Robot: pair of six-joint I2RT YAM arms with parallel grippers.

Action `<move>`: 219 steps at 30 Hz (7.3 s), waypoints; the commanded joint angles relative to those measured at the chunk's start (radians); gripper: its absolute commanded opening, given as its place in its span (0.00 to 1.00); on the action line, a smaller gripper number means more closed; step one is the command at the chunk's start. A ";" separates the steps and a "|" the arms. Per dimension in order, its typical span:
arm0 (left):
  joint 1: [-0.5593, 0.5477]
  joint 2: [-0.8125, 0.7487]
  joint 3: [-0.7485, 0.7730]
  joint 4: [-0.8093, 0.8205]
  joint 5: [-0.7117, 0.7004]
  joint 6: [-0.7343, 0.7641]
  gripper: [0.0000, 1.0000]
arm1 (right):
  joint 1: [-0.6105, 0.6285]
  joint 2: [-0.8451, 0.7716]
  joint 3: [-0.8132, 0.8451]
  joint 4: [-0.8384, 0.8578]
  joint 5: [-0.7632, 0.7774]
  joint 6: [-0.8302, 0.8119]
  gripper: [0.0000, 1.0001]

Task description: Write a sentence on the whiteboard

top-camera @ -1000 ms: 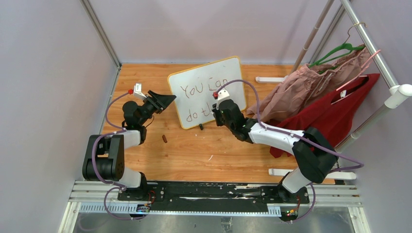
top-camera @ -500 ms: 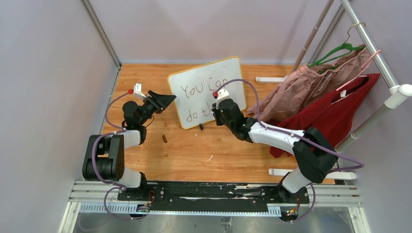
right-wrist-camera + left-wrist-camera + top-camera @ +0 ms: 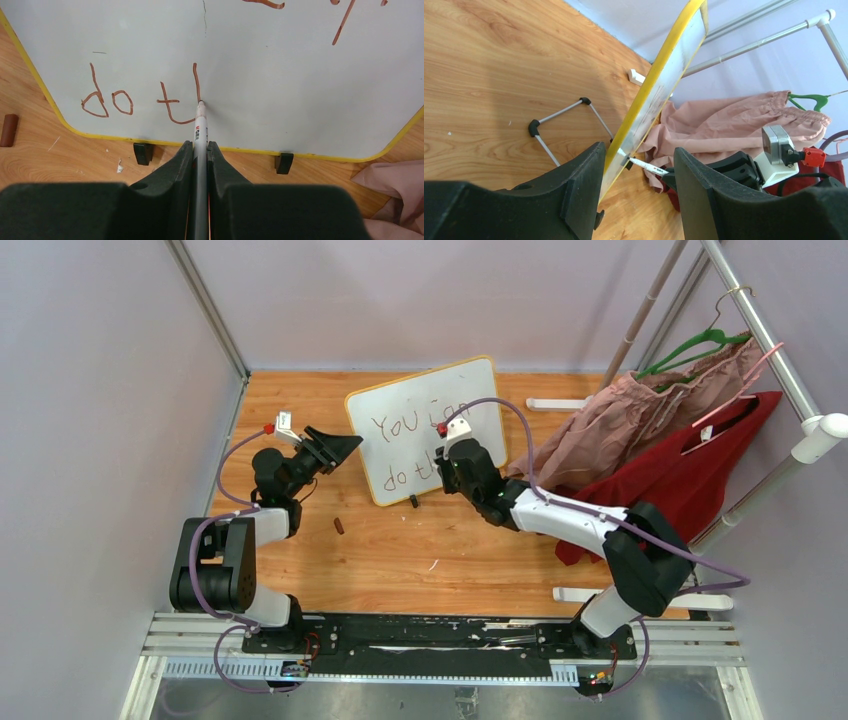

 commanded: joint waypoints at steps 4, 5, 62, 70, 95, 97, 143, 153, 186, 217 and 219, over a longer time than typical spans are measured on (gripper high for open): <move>-0.006 -0.010 -0.009 0.033 0.013 -0.002 0.57 | -0.018 0.019 0.053 -0.003 0.036 -0.022 0.00; -0.005 -0.009 -0.009 0.033 0.013 -0.002 0.57 | -0.020 0.020 0.054 -0.004 0.038 -0.022 0.00; -0.005 -0.012 -0.008 0.036 0.015 -0.005 0.58 | -0.042 -0.116 -0.074 -0.028 0.046 -0.006 0.00; -0.005 -0.011 -0.009 0.036 0.015 -0.005 0.58 | -0.059 -0.132 -0.049 -0.005 0.062 -0.005 0.00; -0.005 -0.009 -0.008 0.036 0.014 -0.003 0.58 | -0.077 -0.031 0.027 0.035 0.017 0.012 0.00; -0.006 -0.009 -0.008 0.036 0.014 -0.003 0.58 | -0.079 -0.026 0.029 0.038 0.017 0.013 0.00; -0.005 -0.009 -0.009 0.033 0.014 -0.003 0.58 | -0.091 -0.093 -0.069 0.010 -0.052 0.046 0.00; -0.005 -0.009 -0.009 0.033 0.015 -0.003 0.57 | -0.092 -0.069 -0.038 0.015 -0.036 0.061 0.00; -0.005 -0.014 -0.011 0.038 0.014 -0.006 0.58 | -0.094 -0.032 -0.032 0.000 -0.014 0.060 0.00; -0.005 -0.015 -0.009 0.038 0.015 -0.009 0.58 | -0.098 -0.165 -0.085 -0.015 0.023 0.064 0.00; -0.005 -0.016 -0.009 0.038 0.015 -0.009 0.58 | -0.110 -0.181 -0.080 -0.014 0.040 0.073 0.00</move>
